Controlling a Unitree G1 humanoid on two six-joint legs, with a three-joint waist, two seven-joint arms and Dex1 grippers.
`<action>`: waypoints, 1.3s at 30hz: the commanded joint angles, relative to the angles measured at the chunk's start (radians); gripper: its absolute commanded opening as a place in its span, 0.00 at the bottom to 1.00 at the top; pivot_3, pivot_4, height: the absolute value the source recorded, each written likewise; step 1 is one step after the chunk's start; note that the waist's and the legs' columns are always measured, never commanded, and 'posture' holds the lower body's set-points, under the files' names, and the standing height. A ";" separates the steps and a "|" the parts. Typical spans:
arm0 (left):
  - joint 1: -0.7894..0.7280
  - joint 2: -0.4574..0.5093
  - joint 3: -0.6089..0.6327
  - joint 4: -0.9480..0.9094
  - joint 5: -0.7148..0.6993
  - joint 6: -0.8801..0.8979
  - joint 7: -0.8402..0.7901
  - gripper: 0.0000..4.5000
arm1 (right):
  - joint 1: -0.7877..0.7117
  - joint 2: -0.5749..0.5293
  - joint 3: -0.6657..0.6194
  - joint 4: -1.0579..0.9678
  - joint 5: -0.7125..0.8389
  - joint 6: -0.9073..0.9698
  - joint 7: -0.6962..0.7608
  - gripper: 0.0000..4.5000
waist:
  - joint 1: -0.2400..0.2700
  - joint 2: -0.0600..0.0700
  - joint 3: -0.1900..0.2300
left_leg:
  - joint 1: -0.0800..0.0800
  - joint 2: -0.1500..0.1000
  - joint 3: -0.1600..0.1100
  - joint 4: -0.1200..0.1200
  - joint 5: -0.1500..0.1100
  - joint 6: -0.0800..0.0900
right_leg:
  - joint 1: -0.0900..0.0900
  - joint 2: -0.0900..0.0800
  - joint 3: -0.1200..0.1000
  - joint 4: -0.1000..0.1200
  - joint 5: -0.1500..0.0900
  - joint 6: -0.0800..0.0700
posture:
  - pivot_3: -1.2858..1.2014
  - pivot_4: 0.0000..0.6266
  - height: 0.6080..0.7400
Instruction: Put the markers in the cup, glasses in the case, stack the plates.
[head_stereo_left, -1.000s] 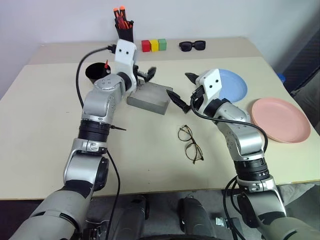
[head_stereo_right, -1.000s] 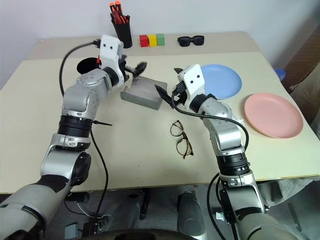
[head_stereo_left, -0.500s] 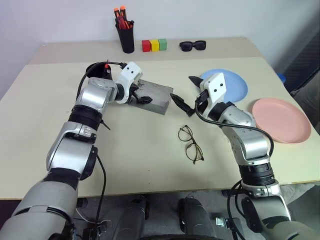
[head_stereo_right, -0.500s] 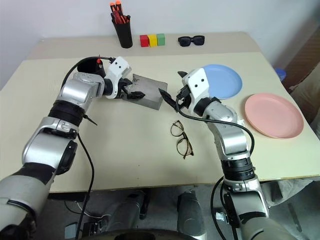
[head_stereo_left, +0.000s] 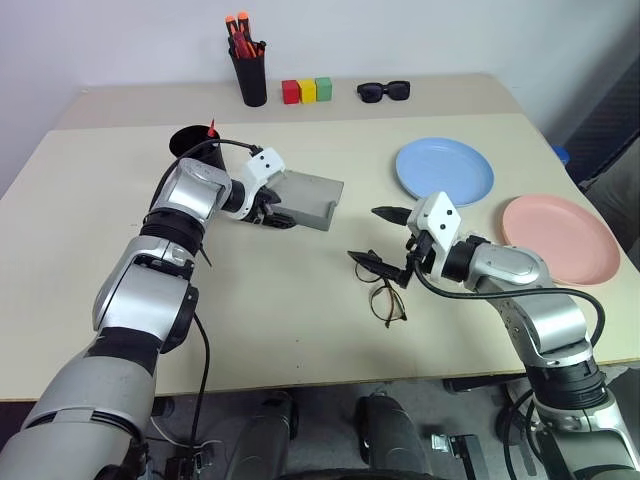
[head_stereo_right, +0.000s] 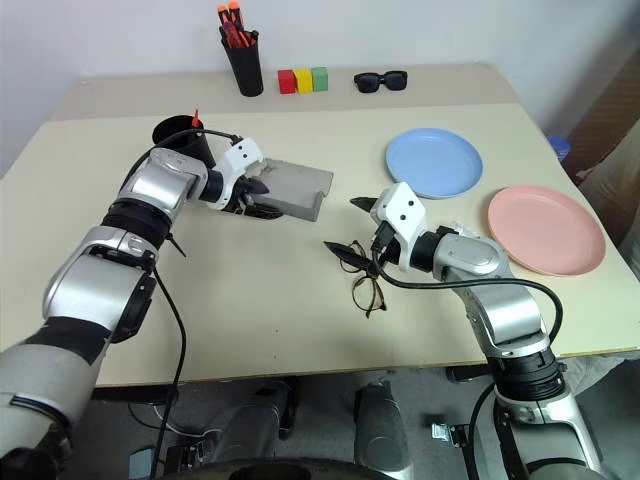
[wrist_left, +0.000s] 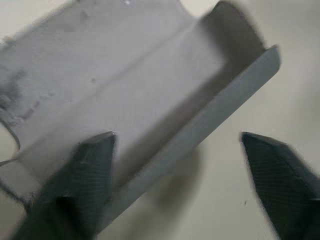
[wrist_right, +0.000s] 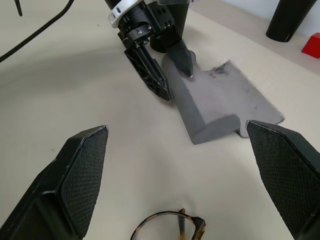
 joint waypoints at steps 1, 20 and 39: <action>-0.031 -0.006 0.014 0.023 0.015 -0.024 0.000 0.46 | 0.012 -0.007 -0.018 -0.055 0.018 -0.003 -0.007 1.00 | 0.001 0.000 0.000 | 0.000 0.000 0.000 0.000 0.000 0.000 | 0.000 0.000 0.000 0.000 0.000 0.000 | 0.52 0.24 1.00; 0.310 0.167 -0.012 -0.686 -0.096 0.149 -0.365 0.01 | 0.027 -0.022 0.001 -0.039 0.022 -0.010 0.023 1.00 | -0.004 0.000 0.000 | 0.000 0.001 -0.001 0.001 0.000 0.000 | 0.000 0.000 0.000 0.000 0.000 0.000 | 0.52 0.24 1.00; 0.431 0.127 0.233 -0.917 -0.292 0.214 -0.117 0.51 | 0.034 -0.061 -0.083 -0.072 0.104 0.186 0.009 1.00 | 0.027 0.000 0.000 | 0.000 0.002 -0.003 0.002 0.000 0.001 | 0.001 -0.001 0.000 -0.001 0.000 -0.001 | 0.52 0.24 1.00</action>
